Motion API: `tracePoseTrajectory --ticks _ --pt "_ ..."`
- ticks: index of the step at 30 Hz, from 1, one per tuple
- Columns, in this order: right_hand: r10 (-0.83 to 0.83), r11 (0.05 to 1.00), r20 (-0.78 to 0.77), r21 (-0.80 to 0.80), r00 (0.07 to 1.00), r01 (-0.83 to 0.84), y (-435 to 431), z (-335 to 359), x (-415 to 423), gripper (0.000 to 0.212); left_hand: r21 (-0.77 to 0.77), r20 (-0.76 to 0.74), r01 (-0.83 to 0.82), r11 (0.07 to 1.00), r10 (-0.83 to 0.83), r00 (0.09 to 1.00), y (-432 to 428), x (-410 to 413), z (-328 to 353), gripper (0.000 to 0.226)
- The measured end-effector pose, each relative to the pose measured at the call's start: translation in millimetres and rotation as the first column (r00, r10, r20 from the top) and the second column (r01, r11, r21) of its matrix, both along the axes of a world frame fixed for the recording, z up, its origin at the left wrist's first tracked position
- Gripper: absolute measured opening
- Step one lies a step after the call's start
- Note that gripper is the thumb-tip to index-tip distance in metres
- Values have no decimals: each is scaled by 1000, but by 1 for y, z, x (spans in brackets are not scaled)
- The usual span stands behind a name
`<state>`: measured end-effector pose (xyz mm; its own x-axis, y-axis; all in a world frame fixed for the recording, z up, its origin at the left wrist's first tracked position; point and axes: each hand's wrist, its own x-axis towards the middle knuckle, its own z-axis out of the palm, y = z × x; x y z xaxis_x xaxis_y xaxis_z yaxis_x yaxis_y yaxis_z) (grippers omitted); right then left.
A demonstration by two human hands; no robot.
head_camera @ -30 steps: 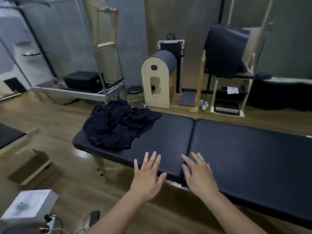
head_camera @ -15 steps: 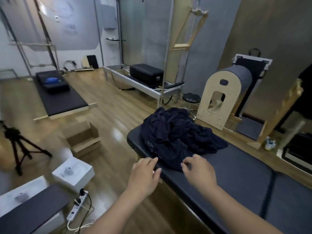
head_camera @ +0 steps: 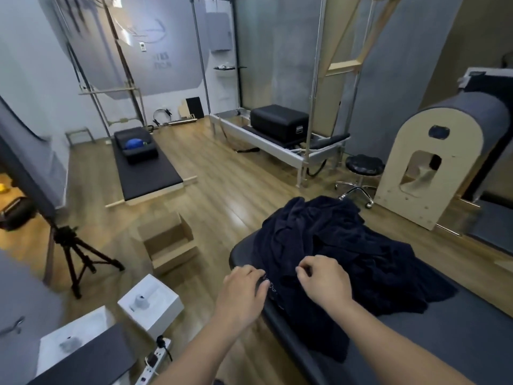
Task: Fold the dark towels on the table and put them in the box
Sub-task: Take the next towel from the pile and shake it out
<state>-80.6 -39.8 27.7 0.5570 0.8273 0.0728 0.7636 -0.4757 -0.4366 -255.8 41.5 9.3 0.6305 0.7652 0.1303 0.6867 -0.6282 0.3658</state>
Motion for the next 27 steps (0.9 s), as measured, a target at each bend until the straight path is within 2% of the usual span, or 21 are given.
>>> tracePoseTrajectory --ticks 6,9,15,19,21,24,27 --pt "-57 986 55 -156 997 65 45 -20 95 20 -89 -16 29 996 -31 999 33 53 -20 37" --pt "-108 977 75 -176 991 120 68 -26 133 21 -138 -1 51 989 -52 999 59 80 -30 34" --pt "-144 951 78 -265 987 160 116 -62 165 20 -256 37 208 944 -205 978 118 155 -61 33" --pt "-97 898 -38 -434 995 71 152 -93 179 52 -354 67 304 884 -301 951 151 202 -85 37" --pt "-112 866 -79 -497 991 58 165 -103 186 54 -387 63 343 856 -346 936 164 222 -96 39" --pt "-116 885 -53 -458 992 79 170 -106 196 35 -415 68 405 815 -416 907 176 252 -104 38" --pt "-142 939 -19 -320 990 129 161 -81 214 30 -352 65 405 844 -409 910 181 282 -96 42"
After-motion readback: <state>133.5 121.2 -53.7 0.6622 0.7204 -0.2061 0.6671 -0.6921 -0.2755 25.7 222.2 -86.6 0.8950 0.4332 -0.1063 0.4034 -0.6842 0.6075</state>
